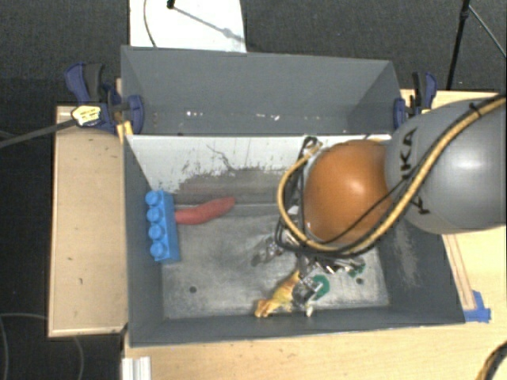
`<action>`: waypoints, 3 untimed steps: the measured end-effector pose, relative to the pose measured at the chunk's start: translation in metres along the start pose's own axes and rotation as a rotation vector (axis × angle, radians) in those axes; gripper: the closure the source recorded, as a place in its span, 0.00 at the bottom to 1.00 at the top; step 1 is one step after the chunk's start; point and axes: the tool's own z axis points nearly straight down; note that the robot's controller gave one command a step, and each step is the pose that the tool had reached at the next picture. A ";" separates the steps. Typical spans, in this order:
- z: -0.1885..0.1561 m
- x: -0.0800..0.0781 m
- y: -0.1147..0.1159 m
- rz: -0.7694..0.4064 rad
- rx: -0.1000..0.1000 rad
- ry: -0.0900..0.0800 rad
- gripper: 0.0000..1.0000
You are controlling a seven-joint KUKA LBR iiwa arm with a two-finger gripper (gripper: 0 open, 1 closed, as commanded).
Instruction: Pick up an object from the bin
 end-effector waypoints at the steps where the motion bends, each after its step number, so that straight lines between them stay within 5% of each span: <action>1: 0.007 0.026 -0.030 -0.159 -0.001 0.006 0.00; 2: 0.043 0.036 -0.032 -0.296 0.007 0.006 1.00; 3: 0.043 0.036 -0.032 -0.295 0.007 0.006 1.00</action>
Offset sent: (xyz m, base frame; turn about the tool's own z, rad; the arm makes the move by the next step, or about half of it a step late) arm -0.0120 -0.0451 -0.0495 -0.3037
